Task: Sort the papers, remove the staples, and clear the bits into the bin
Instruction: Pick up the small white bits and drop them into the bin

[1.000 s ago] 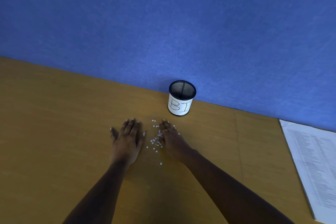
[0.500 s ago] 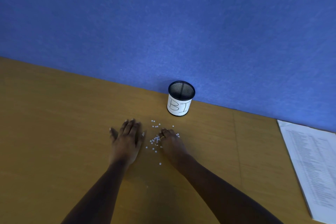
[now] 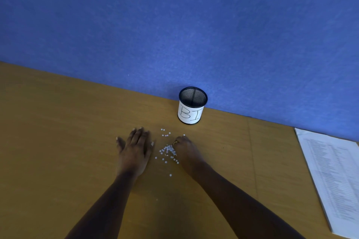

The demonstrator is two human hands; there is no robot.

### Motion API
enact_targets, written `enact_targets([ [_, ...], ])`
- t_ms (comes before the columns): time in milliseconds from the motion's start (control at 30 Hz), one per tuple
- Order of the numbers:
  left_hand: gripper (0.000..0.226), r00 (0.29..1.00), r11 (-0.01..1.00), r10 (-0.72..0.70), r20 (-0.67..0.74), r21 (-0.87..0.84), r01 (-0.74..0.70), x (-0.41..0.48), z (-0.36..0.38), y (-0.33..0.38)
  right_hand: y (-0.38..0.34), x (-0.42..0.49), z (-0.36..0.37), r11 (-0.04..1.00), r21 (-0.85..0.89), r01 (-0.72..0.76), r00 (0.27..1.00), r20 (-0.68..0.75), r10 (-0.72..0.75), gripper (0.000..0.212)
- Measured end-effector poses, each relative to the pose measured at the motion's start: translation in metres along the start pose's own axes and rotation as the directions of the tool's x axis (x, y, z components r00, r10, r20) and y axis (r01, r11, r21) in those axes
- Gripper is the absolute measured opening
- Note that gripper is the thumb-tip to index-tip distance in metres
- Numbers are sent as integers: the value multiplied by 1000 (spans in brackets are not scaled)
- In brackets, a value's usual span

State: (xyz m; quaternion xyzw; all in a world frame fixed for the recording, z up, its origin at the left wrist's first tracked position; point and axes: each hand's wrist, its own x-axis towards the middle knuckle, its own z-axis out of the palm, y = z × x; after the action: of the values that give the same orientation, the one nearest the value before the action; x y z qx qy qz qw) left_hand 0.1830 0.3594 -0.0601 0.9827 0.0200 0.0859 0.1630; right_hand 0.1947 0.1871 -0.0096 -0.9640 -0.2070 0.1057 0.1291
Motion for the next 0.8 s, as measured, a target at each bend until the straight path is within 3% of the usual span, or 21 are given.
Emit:
enact_targets([
  [267,78,1000,1000,-3,25,0,3,-1,-4,2,0,6,-7,974,182,-133,988,-52,145,26],
  [567,76,1000,1000,-1,17,7,1,-1,-3,2,9,14,-9,846,473,-248,944,-81,321,21],
  [667,76,1000,1000,-2,10,6,2,0,-4,2,13,15,-12,754,590,-289,915,-62,399,17],
  [800,76,1000,1000,-3,7,8,3,0,-3,2,16,16,-21,481,799,-360,854,76,515,16],
])
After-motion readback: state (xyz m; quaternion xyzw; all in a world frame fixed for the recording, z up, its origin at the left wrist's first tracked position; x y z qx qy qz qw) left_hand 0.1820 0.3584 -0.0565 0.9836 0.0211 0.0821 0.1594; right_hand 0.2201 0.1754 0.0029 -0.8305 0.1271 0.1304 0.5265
